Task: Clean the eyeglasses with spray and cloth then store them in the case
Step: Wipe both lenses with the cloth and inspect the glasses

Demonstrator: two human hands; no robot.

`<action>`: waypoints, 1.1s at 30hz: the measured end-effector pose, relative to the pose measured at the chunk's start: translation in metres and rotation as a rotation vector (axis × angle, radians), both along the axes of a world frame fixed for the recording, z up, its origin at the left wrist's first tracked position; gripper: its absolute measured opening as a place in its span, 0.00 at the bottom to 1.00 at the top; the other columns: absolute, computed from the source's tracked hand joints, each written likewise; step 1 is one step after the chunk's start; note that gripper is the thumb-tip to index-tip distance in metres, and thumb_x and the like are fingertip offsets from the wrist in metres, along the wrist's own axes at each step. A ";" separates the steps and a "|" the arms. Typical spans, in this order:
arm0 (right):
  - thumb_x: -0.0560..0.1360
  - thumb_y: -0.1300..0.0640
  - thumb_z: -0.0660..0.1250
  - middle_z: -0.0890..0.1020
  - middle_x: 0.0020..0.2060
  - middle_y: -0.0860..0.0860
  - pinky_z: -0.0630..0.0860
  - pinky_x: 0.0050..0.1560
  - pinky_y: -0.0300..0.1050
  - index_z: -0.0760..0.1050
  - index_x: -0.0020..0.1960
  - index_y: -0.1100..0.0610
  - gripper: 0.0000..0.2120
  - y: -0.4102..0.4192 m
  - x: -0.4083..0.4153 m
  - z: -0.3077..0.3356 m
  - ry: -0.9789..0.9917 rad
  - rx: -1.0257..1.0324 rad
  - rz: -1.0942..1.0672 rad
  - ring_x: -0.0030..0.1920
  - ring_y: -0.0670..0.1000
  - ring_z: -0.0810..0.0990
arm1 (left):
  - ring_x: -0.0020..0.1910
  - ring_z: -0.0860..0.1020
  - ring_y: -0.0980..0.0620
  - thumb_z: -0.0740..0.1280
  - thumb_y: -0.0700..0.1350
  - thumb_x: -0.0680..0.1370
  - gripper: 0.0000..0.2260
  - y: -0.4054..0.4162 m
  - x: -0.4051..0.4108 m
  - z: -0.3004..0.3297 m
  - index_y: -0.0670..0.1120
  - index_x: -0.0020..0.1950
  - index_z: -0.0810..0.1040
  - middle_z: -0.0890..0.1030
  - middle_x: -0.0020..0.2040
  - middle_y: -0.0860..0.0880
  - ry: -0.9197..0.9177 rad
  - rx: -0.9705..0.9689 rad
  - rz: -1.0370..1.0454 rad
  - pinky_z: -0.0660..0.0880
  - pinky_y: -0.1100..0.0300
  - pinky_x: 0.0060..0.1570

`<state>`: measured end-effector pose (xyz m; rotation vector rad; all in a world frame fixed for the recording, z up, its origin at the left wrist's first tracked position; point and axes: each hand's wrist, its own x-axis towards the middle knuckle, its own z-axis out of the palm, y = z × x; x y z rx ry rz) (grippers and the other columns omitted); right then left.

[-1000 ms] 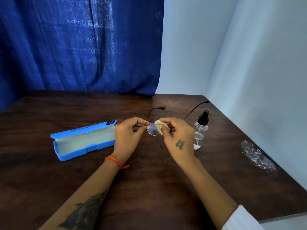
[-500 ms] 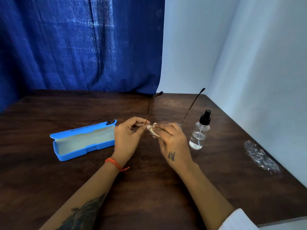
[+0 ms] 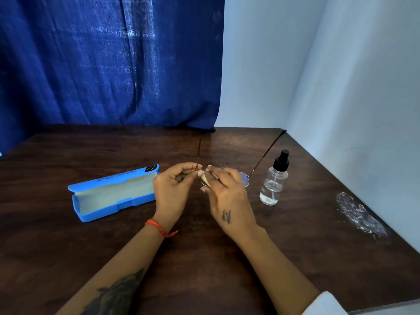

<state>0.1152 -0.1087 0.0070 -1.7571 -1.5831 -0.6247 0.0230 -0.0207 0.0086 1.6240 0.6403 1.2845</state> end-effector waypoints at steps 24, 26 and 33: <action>0.67 0.70 0.71 0.85 0.44 0.55 0.74 0.53 0.40 0.83 0.45 0.63 0.08 -0.002 0.005 0.003 0.013 0.178 0.105 0.45 0.55 0.81 | 0.42 0.83 0.57 0.71 0.34 0.69 0.09 0.004 0.001 -0.001 0.49 0.41 0.81 0.85 0.38 0.57 -0.108 -0.017 -0.094 0.77 0.68 0.43; 0.65 0.71 0.73 0.85 0.41 0.54 0.75 0.51 0.39 0.83 0.43 0.63 0.08 -0.002 0.006 0.001 0.003 0.207 0.078 0.43 0.54 0.81 | 0.42 0.83 0.57 0.72 0.35 0.69 0.09 0.005 0.001 -0.001 0.50 0.41 0.82 0.85 0.38 0.57 -0.101 -0.011 -0.103 0.78 0.67 0.44; 0.71 0.67 0.63 0.82 0.49 0.60 0.76 0.54 0.48 0.79 0.53 0.68 0.12 0.002 0.000 0.000 -0.066 0.116 -0.053 0.48 0.57 0.79 | 0.42 0.82 0.58 0.71 0.34 0.69 0.10 0.007 0.001 -0.001 0.50 0.41 0.81 0.84 0.38 0.60 -0.077 0.022 -0.090 0.76 0.70 0.43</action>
